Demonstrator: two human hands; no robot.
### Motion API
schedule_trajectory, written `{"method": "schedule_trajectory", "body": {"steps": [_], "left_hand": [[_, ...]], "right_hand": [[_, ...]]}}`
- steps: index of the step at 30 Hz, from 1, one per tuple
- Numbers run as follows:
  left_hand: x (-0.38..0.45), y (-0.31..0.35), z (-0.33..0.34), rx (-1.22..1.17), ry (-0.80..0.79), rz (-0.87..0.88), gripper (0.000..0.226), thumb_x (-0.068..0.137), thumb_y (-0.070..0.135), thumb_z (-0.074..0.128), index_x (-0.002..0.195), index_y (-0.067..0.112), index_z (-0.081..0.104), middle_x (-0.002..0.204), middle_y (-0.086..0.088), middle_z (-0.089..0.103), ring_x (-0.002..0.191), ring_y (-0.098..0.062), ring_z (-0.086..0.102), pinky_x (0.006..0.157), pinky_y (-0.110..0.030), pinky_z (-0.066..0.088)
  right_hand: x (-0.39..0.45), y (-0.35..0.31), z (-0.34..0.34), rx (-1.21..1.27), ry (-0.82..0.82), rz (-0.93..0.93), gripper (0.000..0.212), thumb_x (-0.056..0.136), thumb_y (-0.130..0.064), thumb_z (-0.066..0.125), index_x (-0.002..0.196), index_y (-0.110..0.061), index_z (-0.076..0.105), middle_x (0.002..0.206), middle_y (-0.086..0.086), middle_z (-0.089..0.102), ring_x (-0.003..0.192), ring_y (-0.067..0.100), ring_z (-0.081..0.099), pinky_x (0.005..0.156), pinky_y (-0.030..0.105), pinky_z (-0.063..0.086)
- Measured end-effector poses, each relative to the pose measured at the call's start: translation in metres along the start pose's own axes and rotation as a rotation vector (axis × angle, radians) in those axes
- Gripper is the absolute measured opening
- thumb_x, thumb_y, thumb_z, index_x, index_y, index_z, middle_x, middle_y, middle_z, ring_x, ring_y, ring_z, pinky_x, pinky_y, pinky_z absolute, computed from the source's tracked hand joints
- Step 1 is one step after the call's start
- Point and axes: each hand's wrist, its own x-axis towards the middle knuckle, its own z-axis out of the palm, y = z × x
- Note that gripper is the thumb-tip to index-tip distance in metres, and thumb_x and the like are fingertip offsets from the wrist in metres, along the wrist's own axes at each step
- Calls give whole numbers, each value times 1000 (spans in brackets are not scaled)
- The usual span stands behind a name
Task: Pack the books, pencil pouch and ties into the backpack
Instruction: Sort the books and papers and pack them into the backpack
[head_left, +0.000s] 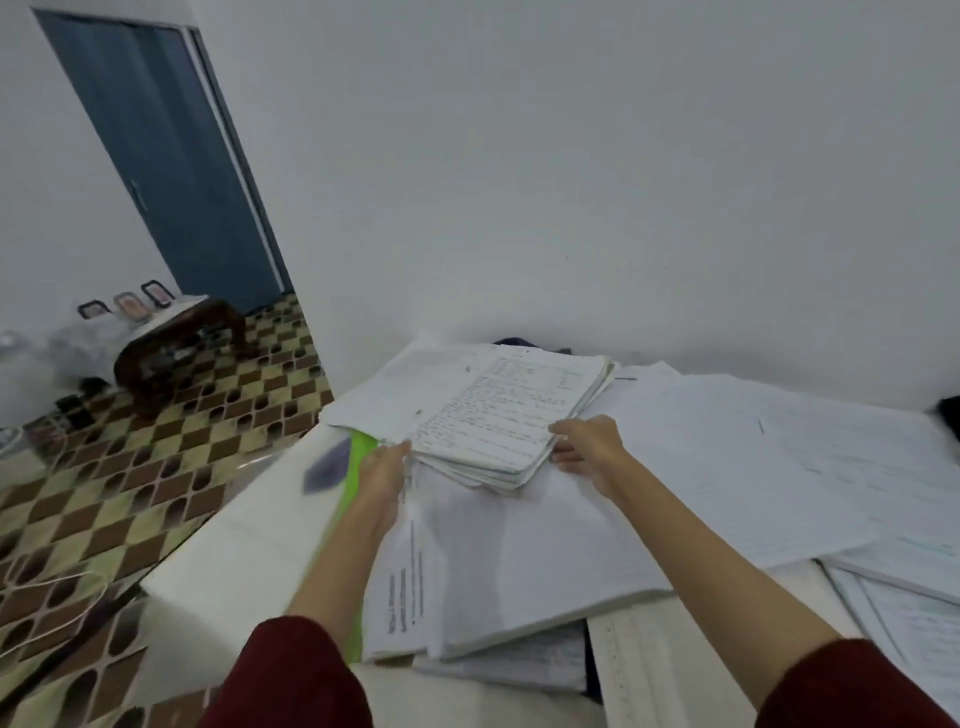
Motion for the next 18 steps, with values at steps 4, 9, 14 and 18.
{"method": "schedule_trajectory", "body": {"steps": [4,9,14,18], "left_hand": [[44,12,-3,-165,104,-98,36,92,5,53,128,1,51,91,-2,59,77,-14,55,52,-16,47],[85,17,-14,-256,152,-239,8,90,11,54,96,16,52,65,2,57,57,-7,45,49,-18,41],[108,26,-11,-108,79,-143,19,83,-1,59,73,14,51,68,-3,52,57,-14,47,52,-24,42],[94,30,-2,378,-100,187,32,79,-17,43,69,12,53,62,1,52,67,-19,43,57,-22,38]], "right_hand": [[12,-2,9,-28,155,16,12,85,-12,61,80,-3,53,75,17,65,60,27,64,63,35,55],[24,-4,11,-94,194,78,15,84,-11,60,76,-1,54,76,21,67,57,32,68,55,34,56],[39,-6,15,-185,198,86,17,86,-14,60,80,0,54,68,19,67,47,26,65,40,23,43],[44,-4,16,-210,214,63,18,88,-19,58,85,-1,55,64,18,67,39,23,62,39,22,40]]}}
